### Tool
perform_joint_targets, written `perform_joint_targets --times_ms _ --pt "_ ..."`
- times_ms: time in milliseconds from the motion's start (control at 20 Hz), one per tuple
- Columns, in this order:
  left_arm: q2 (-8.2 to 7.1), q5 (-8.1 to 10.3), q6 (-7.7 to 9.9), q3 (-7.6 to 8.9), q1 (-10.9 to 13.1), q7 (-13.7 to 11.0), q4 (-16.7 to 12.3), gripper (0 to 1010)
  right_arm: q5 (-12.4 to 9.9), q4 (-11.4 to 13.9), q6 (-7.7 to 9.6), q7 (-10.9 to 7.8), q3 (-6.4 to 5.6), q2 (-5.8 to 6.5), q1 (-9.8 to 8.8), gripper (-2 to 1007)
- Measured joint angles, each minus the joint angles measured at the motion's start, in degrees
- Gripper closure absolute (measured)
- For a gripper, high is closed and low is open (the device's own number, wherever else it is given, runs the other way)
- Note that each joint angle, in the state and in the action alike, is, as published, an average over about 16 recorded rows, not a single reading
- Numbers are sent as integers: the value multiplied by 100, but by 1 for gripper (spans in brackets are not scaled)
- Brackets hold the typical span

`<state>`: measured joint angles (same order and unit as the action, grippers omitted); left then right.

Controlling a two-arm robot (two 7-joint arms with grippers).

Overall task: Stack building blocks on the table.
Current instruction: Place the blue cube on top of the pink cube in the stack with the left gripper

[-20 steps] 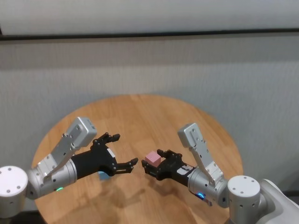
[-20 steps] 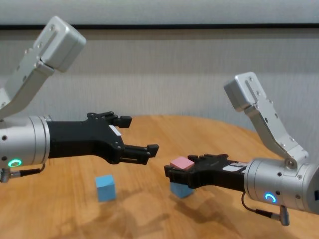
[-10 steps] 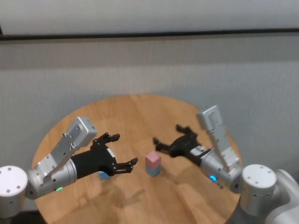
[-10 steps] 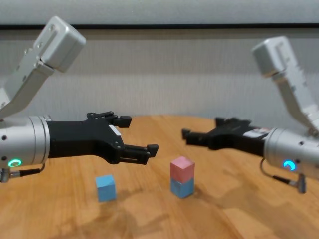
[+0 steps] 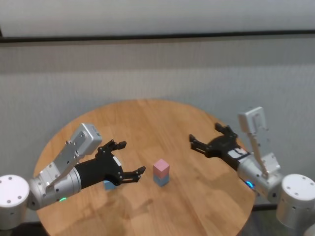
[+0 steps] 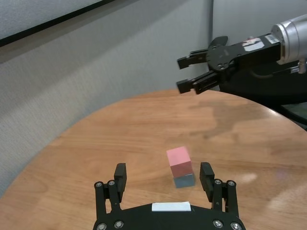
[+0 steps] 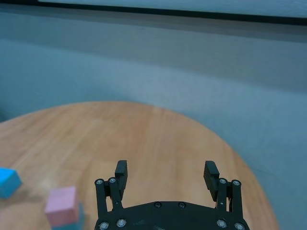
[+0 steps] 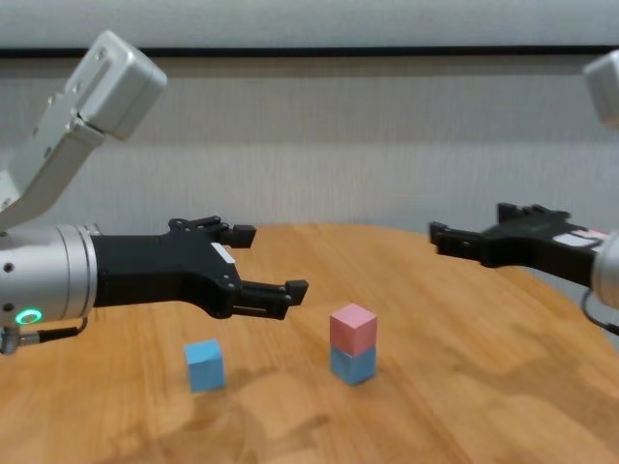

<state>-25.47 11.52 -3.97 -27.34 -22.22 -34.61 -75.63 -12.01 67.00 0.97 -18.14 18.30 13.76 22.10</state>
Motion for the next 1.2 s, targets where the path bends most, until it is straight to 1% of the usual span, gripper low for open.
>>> perform_joint_targets --times_ms 150,300,450,700,950,1050,1200 --pt "0 0 0 0 0 0 0 7 13 62 -19 43 -94 72 -78 1" --pt "-7 7 0 6 4 -2 -1 7 27 100 -32 66 -157 123 -138 1" --pt "-46 45 -3 38 17 -21 6 7 39 113 -41 74 -187 151 -172 1" --pt "-194 204 -37 156 30 -118 118 7 50 112 -42 75 -191 159 -182 0" --pt "-362 416 -114 282 -19 -283 372 7 38 105 -41 69 -185 148 -175 1" --pt "-414 509 -162 315 -70 -384 529 7 33 102 -41 67 -183 145 -172 1" --pt "-450 632 -254 323 -185 -562 823 7 28 98 -40 64 -180 141 -168 0"
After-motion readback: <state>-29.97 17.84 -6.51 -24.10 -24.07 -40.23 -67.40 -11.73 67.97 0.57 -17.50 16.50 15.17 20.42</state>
